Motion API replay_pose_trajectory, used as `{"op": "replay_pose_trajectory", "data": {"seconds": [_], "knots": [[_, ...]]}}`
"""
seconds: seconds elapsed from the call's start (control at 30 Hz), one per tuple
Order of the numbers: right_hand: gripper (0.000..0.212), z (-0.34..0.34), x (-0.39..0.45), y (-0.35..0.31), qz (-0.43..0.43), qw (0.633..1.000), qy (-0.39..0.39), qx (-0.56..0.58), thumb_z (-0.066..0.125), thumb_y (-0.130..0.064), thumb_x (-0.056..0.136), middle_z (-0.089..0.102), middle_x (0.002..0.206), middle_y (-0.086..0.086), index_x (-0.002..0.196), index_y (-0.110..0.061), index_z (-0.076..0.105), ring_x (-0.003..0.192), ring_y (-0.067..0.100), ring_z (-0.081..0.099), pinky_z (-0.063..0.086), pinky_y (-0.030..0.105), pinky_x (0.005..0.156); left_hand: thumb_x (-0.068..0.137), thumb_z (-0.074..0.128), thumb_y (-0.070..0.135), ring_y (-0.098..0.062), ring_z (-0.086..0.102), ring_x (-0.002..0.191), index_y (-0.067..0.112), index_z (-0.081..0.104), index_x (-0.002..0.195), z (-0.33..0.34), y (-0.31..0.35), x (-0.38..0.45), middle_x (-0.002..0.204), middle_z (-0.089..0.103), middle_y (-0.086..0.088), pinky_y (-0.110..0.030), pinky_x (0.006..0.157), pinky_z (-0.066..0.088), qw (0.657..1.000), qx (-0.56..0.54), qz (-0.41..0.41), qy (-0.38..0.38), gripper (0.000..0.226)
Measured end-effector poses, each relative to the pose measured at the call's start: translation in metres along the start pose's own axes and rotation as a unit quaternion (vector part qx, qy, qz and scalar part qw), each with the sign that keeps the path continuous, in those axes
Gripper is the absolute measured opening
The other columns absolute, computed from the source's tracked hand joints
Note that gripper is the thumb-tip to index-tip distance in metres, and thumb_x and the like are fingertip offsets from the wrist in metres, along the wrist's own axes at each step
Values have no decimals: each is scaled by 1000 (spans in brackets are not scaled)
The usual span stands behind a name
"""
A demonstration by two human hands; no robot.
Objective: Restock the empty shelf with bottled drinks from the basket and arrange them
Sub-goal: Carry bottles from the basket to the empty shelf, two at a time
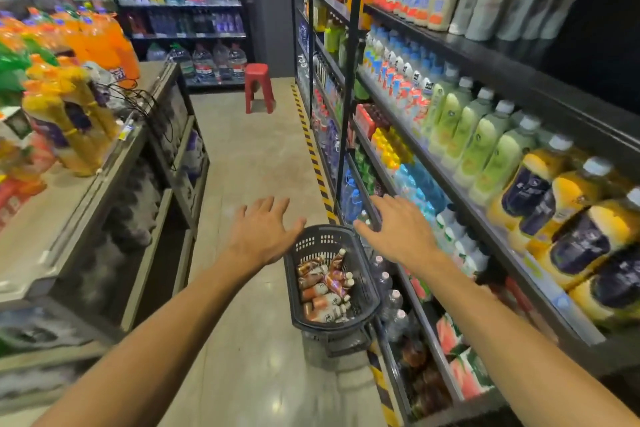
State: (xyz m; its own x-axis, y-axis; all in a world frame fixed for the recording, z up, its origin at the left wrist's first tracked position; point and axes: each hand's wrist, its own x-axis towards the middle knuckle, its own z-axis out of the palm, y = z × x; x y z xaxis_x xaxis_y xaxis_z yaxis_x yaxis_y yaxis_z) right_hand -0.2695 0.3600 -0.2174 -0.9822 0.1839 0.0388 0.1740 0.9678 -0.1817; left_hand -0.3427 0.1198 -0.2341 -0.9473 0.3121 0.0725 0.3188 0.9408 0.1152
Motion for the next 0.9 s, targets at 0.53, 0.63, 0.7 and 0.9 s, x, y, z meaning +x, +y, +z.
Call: {"op": "replay_pose_trajectory", "data": {"seconds": [0.53, 0.63, 0.7, 0.9], "knots": [[77, 125, 158, 37, 66, 994, -91, 2, 43, -66, 98, 38, 162, 11, 159, -20, 33, 151, 29, 30, 21, 45, 126, 98, 26, 67, -26, 29, 148, 23, 31, 155, 151, -37, 192, 160, 34, -8, -49, 118, 24, 987, 11, 69, -147, 72], [78, 150, 181, 42, 86, 990, -115, 2, 43, -66, 99, 32, 165, 9, 161, -21, 29, 154, 27, 24, 18, 42, 127, 99, 24, 67, -26, 24, 151, 23, 26, 158, 177, -42, 220, 163, 29, -9, -51, 120, 21, 980, 10, 83, -179, 74], [77, 164, 193, 45, 90, 988, -128, 4, 42, -66, 99, 29, 167, 7, 161, -22, 27, 155, 26, 22, 17, 44, 127, 100, 24, 65, -26, 21, 151, 22, 24, 159, 193, -44, 232, 164, 27, -9, -50, 121, 19, 978, 4, 89, -189, 73], [74, 225, 221, 58, 97, 984, -148, 17, 46, -63, 96, 46, 156, 13, 153, -15, 46, 147, 31, 39, 24, 39, 123, 101, 19, 63, -23, 14, 154, 22, 17, 161, 255, -50, 252, 167, 20, -7, -50, 123, 14, 968, 4, 79, -239, 72]]}}
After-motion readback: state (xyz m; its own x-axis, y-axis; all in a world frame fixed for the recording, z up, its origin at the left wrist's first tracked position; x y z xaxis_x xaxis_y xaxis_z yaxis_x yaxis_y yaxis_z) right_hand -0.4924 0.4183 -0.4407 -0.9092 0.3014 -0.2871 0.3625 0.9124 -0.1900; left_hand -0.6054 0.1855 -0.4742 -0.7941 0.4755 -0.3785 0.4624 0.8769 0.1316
